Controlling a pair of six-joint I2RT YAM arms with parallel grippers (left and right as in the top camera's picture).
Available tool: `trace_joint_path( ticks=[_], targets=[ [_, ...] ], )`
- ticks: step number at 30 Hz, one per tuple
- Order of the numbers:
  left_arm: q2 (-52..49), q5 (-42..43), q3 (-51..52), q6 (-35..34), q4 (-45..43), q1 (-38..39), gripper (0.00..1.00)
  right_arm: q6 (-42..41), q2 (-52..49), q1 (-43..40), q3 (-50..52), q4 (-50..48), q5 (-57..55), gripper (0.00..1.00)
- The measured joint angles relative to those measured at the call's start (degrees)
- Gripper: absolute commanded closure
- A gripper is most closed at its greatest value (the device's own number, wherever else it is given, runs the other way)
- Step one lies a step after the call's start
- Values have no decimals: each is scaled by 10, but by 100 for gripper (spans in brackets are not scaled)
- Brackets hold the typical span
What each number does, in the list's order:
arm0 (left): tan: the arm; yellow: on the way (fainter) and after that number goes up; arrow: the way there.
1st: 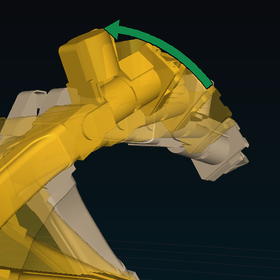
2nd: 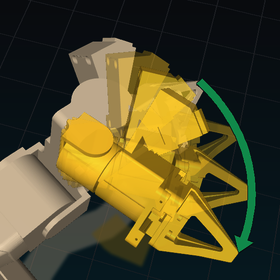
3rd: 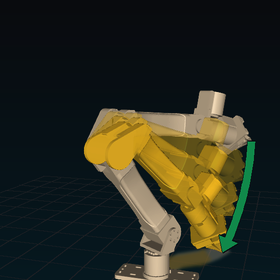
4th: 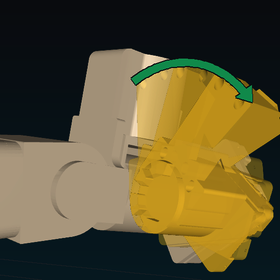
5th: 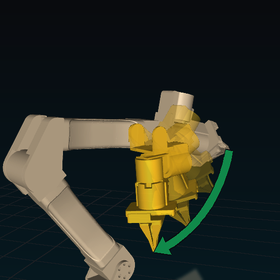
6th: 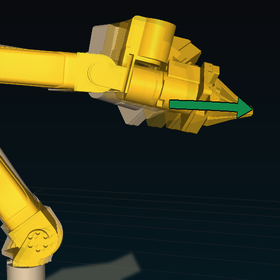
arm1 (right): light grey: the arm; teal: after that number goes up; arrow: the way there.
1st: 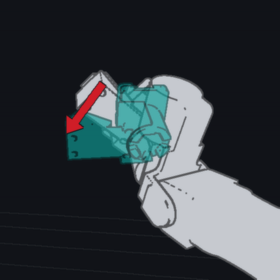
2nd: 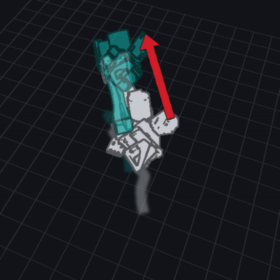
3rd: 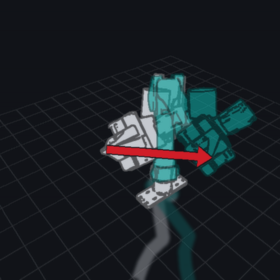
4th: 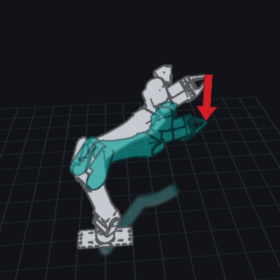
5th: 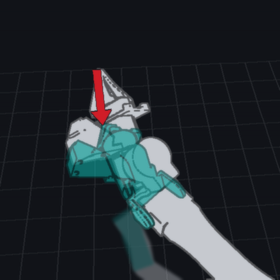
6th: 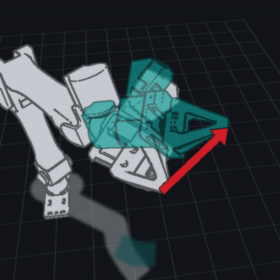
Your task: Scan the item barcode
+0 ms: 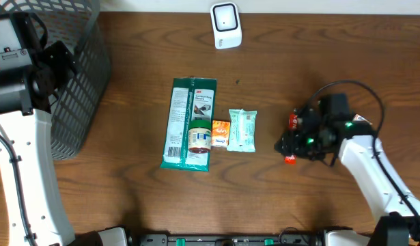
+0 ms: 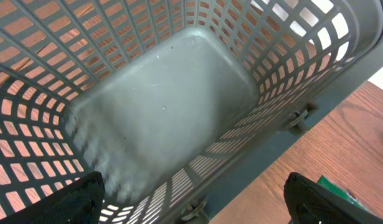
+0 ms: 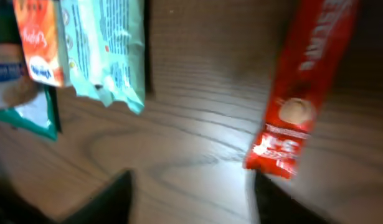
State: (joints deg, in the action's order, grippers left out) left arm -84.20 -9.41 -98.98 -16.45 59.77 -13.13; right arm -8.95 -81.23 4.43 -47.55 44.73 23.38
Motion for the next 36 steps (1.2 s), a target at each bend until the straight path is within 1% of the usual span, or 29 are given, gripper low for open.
trace_joint_path(
  ticks=[2,3,4,8,14,16,18,21,23,25,29,36],
  targets=[
    [0,0,0,0,0,0,7,-13,0,31,17,-23,-9,91],
    [0,0,0,0,0,0,7,-22,0,44,19,-26,-17,96],
    [0,0,0,0,0,0,8,-30,0,57,20,-27,-30,99],
    [0,0,0,0,0,0,8,-71,0,130,20,-35,-114,98],
    [0,0,0,0,0,0,8,-94,0,189,20,-76,-150,97],
    [0,0,0,0,0,0,7,-101,0,200,20,-87,-155,96],
    [0,0,0,0,0,0,8,-105,0,206,20,-98,-157,92],
    [0,0,0,0,0,0,8,-112,0,209,21,-109,-160,85],
    [0,0,0,0,0,0,8,-115,0,208,21,-112,-161,84],
    [0,0,0,0,0,0,7,-115,0,202,21,-112,-162,84],
    [0,0,0,0,0,0,7,-115,0,178,20,-108,-159,89],
    [0,0,0,0,0,0,8,-111,0,113,18,-98,-148,88]
  ],
)
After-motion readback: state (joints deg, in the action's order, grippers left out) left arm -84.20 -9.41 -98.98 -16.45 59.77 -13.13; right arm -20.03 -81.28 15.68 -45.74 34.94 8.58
